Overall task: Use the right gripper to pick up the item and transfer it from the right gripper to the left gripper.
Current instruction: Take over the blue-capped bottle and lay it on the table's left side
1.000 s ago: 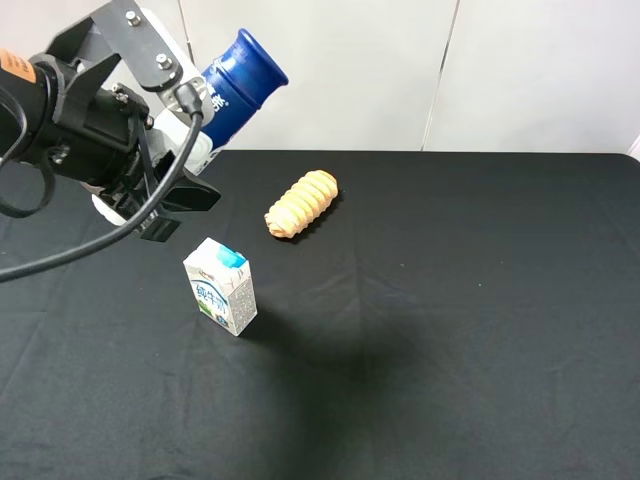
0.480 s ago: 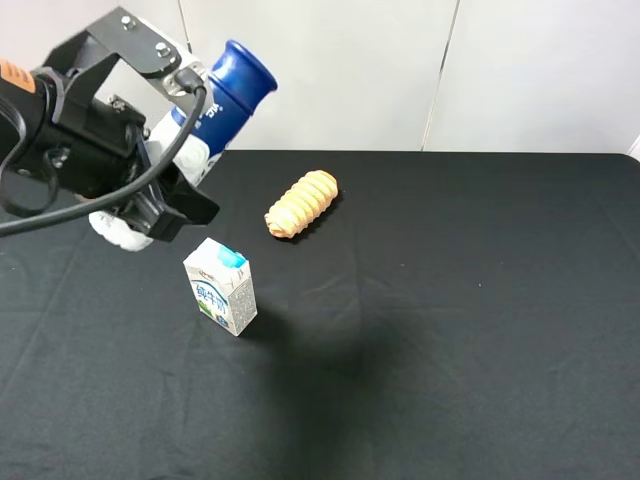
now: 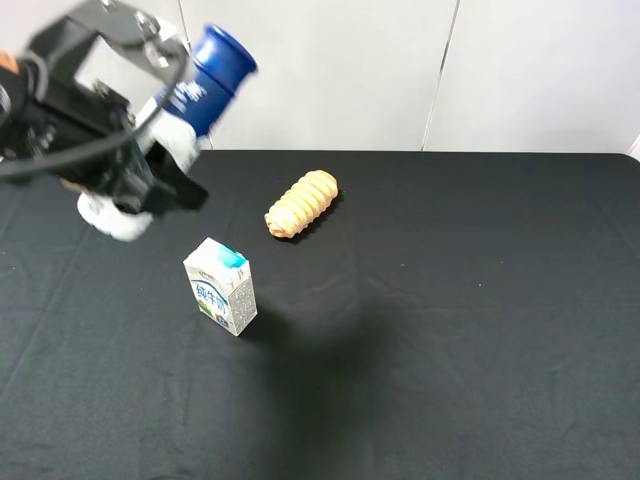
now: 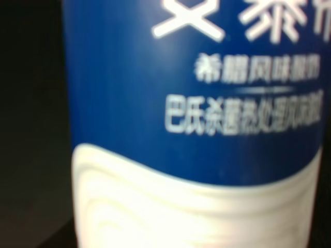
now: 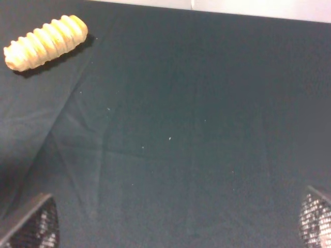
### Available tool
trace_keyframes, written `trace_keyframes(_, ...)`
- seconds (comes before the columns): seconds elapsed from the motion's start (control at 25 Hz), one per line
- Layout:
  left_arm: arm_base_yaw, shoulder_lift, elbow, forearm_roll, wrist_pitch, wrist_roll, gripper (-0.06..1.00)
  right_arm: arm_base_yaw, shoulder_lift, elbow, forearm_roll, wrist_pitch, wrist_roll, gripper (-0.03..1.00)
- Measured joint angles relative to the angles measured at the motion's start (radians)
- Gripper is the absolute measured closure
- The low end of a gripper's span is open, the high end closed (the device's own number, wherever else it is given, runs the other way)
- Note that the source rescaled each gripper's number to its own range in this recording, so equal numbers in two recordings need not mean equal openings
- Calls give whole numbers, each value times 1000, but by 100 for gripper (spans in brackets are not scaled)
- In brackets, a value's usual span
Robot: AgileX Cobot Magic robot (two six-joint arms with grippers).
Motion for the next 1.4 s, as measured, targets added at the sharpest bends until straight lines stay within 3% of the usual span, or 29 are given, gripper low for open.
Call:
trace_keyframes(0.36, 180, 1, -78, -7, 34, -11, 92, -2, -1, 0, 1, 0, 0, -3)
trace_keyframes(1.0, 452, 44, -79, -7, 45, -96, 92, -149, -1, 0, 2, 0, 0, -3)
trace_keyframes(1.4, 484, 309, -79, -6, 29, -97, 92, -150, -1, 0, 4, 1, 0, -3)
